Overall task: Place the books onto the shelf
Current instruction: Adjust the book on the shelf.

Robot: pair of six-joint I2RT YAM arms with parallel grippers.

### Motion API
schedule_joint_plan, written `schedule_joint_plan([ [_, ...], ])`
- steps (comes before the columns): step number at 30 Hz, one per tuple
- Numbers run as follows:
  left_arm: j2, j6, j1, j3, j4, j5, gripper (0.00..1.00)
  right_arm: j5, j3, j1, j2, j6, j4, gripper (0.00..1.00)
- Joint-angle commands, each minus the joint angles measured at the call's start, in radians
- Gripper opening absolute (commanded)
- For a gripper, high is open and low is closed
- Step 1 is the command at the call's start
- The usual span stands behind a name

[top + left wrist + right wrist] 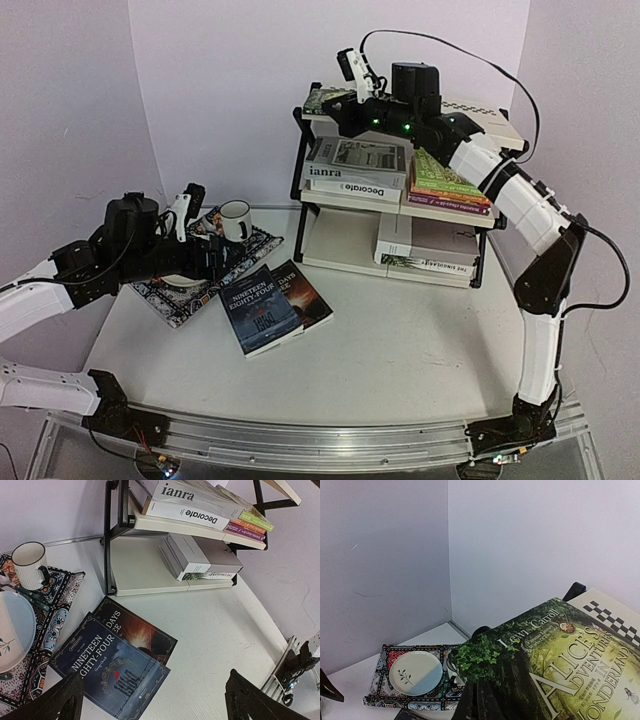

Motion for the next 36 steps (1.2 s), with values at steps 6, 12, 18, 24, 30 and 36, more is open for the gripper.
schedule_joint_plan([
  [6,-0.013,-0.032,0.001,-0.017,0.013,-0.027,1.00,0.029,0.086,-0.017,0.051,-0.004,0.037,0.00],
  [12,-0.004,-0.040,0.002,-0.017,0.013,-0.061,1.00,0.030,0.115,-0.020,0.071,-0.029,0.036,0.00],
  [18,0.016,-0.121,0.008,-0.035,0.013,-0.108,1.00,0.030,0.134,-0.023,0.068,-0.037,0.035,0.00],
  [24,0.059,-0.254,0.017,-0.057,0.025,-0.075,1.00,0.025,0.064,0.062,-0.021,-0.145,0.011,0.00],
  [30,0.042,-0.420,0.033,-0.143,0.041,-0.103,1.00,0.064,-0.177,0.176,-0.174,-0.207,0.006,0.07],
  [36,0.053,-0.540,0.083,-0.239,0.073,-0.008,1.00,0.071,-0.455,0.241,-0.322,-0.064,0.013,0.22],
])
